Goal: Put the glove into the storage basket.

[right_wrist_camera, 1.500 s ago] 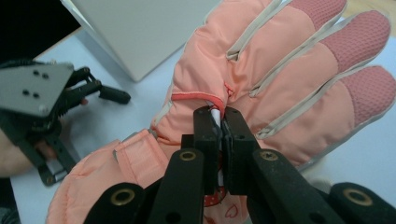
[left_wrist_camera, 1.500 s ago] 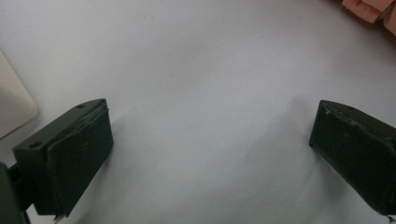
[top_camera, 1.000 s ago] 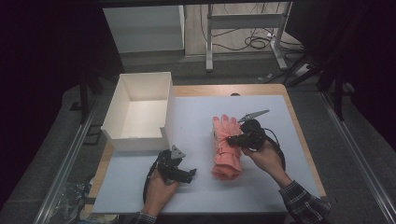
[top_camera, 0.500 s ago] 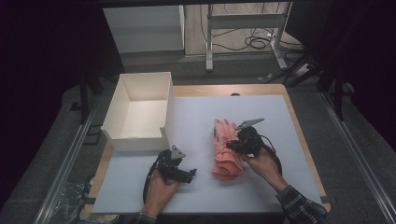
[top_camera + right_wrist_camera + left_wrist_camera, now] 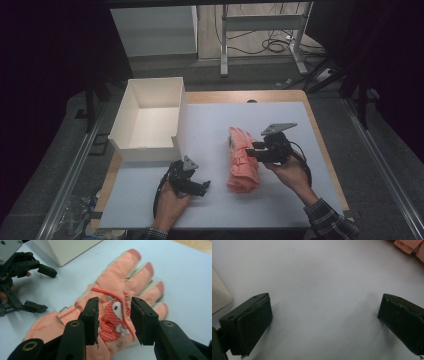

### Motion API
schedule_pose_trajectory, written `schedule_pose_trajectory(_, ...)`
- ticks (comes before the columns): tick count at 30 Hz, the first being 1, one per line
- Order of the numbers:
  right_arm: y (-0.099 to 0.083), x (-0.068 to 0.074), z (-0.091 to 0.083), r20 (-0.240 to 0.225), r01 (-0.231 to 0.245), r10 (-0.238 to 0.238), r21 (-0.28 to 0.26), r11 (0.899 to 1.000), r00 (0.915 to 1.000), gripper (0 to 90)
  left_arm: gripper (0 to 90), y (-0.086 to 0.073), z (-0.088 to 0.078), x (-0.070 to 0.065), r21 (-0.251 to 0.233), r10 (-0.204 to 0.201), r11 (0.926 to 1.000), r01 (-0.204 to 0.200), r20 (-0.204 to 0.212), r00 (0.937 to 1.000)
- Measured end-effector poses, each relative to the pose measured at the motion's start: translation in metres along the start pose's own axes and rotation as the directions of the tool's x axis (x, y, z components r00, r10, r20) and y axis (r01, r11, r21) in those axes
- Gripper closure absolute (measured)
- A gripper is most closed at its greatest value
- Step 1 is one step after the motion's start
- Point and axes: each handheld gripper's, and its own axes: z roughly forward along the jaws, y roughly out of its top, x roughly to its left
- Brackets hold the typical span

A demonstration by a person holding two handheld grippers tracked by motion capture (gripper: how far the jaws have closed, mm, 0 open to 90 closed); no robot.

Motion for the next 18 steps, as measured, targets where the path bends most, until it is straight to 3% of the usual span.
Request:
schedule_pose_trajectory(4, -0.009, -0.007, -0.009, 0.018, -0.013, 0.013, -0.014, 1.000, 0.9998, 59.3, 0.0, 0.000, 0.000, 0.000, 0.000, 0.000, 1.0000, 0.000, 0.000, 1.0000)
schedule_pose_trajectory(7, -0.022, -0.012, -0.011, 0.021, -0.028, 0.029, -0.010, 1.000, 0.9994, 65.1, 0.0, 0.000, 0.000, 0.000, 0.000, 0.000, 1.0000, 0.000, 0.000, 1.0000)
schedule_pose_trajectory(14, -0.058, -0.017, -0.008, -0.037, -0.048, 0.048, 0.003, 0.999, 0.9981, 85.2, 0.0, 0.000, 0.000, 0.000, 0.003, 0.000, 1.0000, 0.000, 0.000, 1.0000)
schedule_pose_trajectory(18, -0.074, -0.012, -0.004, -0.056, -0.036, 0.037, 0.016, 0.999, 0.9977, 88.9, 0.0, 0.000, 0.000, 0.000, 0.002, -0.001, 1.0000, 0.001, 0.001, 1.0000)
